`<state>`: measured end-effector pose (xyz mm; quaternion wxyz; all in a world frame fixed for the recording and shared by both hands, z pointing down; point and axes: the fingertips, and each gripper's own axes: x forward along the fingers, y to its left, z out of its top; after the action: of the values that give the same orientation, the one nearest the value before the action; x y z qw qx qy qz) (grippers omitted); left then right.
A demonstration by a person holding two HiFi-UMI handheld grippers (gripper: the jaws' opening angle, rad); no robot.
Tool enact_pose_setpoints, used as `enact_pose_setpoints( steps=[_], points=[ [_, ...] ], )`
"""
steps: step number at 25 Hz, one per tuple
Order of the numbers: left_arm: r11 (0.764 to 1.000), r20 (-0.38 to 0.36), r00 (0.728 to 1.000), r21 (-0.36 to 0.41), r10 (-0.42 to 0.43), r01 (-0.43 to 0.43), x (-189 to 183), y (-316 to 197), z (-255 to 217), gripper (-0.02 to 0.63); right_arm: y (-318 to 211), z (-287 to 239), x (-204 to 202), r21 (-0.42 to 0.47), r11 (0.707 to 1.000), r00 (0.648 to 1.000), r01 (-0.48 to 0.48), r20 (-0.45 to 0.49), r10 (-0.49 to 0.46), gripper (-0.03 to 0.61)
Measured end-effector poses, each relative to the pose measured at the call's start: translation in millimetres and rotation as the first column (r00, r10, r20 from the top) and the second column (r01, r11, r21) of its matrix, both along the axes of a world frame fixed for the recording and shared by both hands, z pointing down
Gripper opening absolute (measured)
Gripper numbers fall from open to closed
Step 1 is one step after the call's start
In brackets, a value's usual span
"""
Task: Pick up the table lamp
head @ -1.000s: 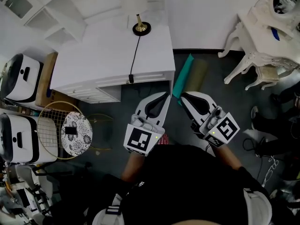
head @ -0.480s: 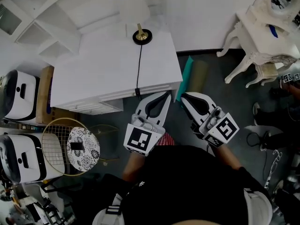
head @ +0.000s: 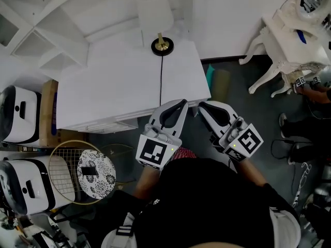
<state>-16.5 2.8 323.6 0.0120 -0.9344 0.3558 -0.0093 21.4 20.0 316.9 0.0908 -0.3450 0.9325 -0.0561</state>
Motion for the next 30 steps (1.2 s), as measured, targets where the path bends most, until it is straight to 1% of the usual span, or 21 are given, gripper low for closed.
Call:
enact_pose_setpoints(
  steps=[4, 9, 13, 17, 21, 25, 30],
  points=[
    [1.000, 0.005, 1.000, 0.000, 0.009, -0.009, -16.8, -15.6, 2.0, 0.011, -17.0, -0.3, -16.1, 0.007, 1.000, 1.000, -0.011, -0.010, 0.011, 0.017],
    [1.000, 0.011, 1.000, -0.024, 0.012, -0.011, -36.3, -32.7, 11.3, 0.011, -36.1, 2.9, -34.7, 0.012, 1.000, 1.000, -0.024, -0.013, 0.024, 0.017],
    [1.000, 0.002, 1.000, 0.014, 0.021, -0.021, -46.3, -48.4, 2.6, 0.011, -51.8, 2.4, -46.6, 0.019, 0.999, 0.999, -0.030, -0.016, 0.031, 0.017],
    [1.000, 0.010, 1.000, -0.010, 0.014, -0.014, -58.8, -61.6, 8.6, 0.011, -65.6, 3.7, -57.6, 0.020, 0.999, 0.999, -0.032, -0.019, 0.033, 0.017],
    [1.000, 0.016, 1.000, -0.017, 0.013, -0.013, -67.7, -73.9, 12.1, 0.011, -80.1, 5.5, -66.0, 0.012, 0.999, 0.999, -0.041, -0.014, 0.041, 0.017],
    [1.000, 0.011, 1.000, -0.011, 0.025, -0.025, -73.6, -84.0, 11.0, 0.011, -90.6, 4.4, -77.9, 0.009, 0.999, 0.999, -0.035, 0.014, 0.035, 0.018],
    [0.999, 0.016, 0.999, -0.018, 0.046, -0.046, -78.5, -94.9, 13.2, 0.011, -102.0, 5.2, -85.5, 0.016, 0.998, 0.998, -0.055, -0.005, 0.055, 0.018]
  ],
)
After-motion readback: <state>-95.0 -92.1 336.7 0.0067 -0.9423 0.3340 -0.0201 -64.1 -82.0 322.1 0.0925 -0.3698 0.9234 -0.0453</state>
